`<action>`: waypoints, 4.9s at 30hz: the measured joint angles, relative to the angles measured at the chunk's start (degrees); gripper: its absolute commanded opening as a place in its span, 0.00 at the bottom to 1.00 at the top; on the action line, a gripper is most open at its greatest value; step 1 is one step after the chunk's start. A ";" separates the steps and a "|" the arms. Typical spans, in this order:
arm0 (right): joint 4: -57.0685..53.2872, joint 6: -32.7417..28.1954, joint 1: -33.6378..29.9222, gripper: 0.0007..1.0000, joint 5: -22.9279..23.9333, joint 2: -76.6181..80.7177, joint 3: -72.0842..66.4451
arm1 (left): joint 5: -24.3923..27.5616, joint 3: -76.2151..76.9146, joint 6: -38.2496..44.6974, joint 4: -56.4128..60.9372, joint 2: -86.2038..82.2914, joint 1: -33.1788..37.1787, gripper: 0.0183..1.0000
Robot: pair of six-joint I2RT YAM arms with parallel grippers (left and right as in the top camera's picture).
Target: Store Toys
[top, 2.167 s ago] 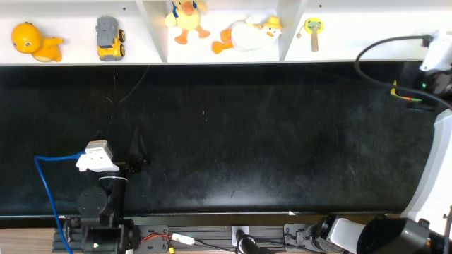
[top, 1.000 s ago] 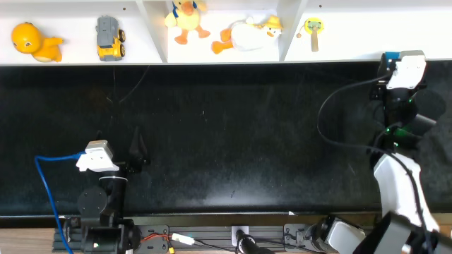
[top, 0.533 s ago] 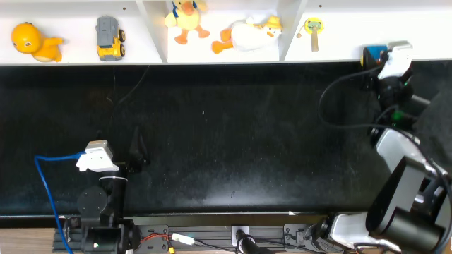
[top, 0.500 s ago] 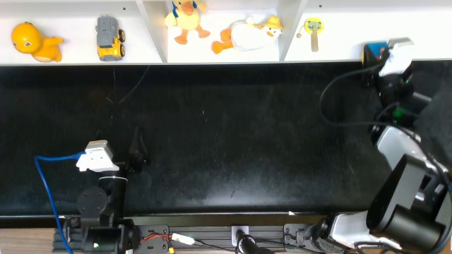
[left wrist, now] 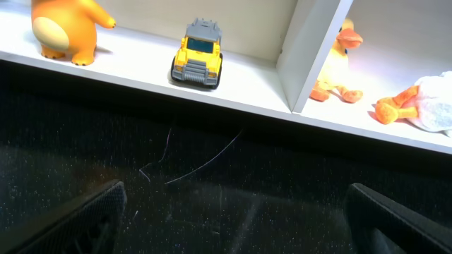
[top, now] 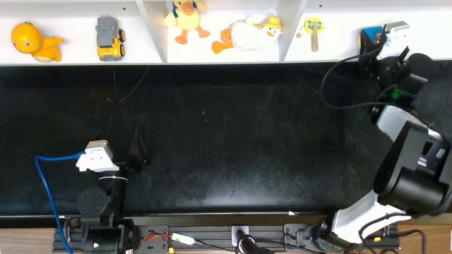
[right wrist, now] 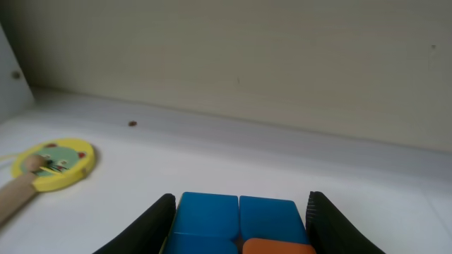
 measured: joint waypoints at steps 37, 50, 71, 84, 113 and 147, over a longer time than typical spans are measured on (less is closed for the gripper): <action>-8.61 8.66 0.11 1.00 4.04 2.51 4.24 | 0.00 -0.02 0.00 0.02 0.00 0.00 1.00; -35.60 4.31 2.89 1.00 13.07 -14.97 4.33 | 0.00 -0.07 0.00 0.09 0.00 0.00 1.00; -63.12 3.34 4.26 1.00 15.96 -46.16 -2.49 | 0.00 -0.11 0.00 0.17 0.00 0.00 1.00; -44.28 3.37 21.68 1.00 10.60 -33.66 -2.95 | 0.00 -0.11 0.00 0.17 0.00 0.00 1.00; -49.90 0.61 22.86 0.99 25.18 -29.99 -3.34 | 0.00 -0.11 0.00 0.17 0.00 0.00 1.00; -38.01 1.14 17.66 0.99 25.64 -89.13 -48.54 | 0.00 -0.13 0.00 0.20 0.00 0.00 1.00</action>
